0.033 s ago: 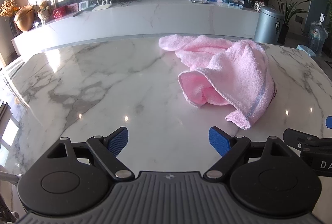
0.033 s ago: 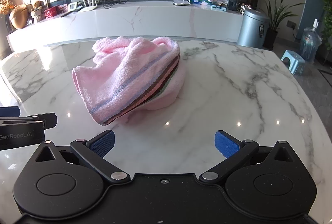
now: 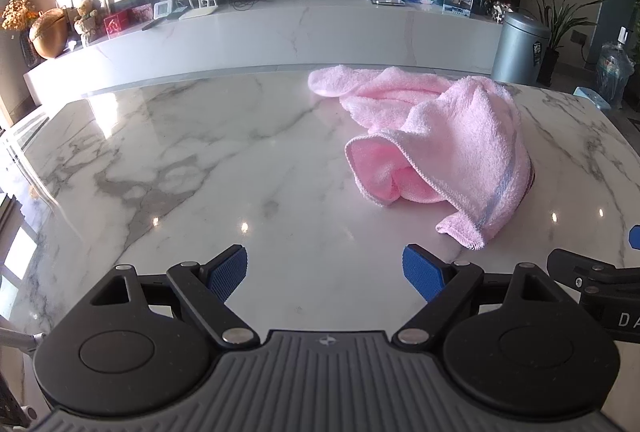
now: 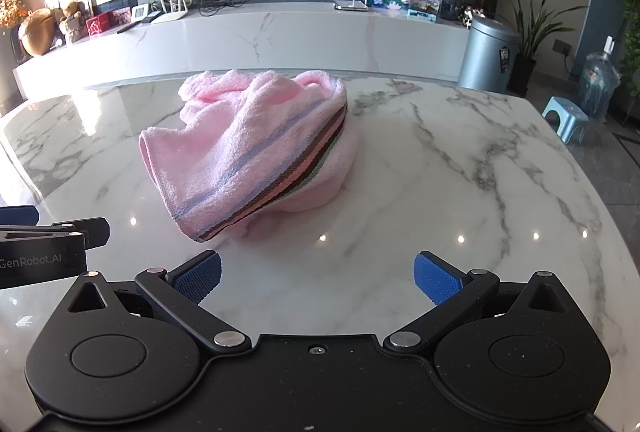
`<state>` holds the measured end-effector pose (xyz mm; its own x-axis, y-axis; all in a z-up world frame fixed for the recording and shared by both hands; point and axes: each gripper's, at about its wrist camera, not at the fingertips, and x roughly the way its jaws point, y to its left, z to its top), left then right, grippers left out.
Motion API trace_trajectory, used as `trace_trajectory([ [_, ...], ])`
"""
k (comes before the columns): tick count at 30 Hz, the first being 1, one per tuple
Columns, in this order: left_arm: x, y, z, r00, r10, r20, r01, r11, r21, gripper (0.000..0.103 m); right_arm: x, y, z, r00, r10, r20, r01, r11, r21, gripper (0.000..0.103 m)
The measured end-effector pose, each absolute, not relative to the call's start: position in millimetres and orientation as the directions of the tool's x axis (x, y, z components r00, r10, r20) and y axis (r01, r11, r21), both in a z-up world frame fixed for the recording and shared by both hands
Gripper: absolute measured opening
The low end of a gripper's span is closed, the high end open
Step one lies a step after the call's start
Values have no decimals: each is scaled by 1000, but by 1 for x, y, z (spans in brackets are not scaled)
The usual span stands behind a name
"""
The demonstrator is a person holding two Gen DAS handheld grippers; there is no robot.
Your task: Fold towel
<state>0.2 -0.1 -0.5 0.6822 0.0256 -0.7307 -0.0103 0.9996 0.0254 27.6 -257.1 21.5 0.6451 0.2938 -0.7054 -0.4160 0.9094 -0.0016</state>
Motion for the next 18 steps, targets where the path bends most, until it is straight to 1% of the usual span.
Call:
trace_trajectory([
  [18, 3, -1, -8, 631, 0, -776, -14, 1000, -12, 85, 27, -254, 18, 636, 304, -710, -435, 901, -4, 103],
])
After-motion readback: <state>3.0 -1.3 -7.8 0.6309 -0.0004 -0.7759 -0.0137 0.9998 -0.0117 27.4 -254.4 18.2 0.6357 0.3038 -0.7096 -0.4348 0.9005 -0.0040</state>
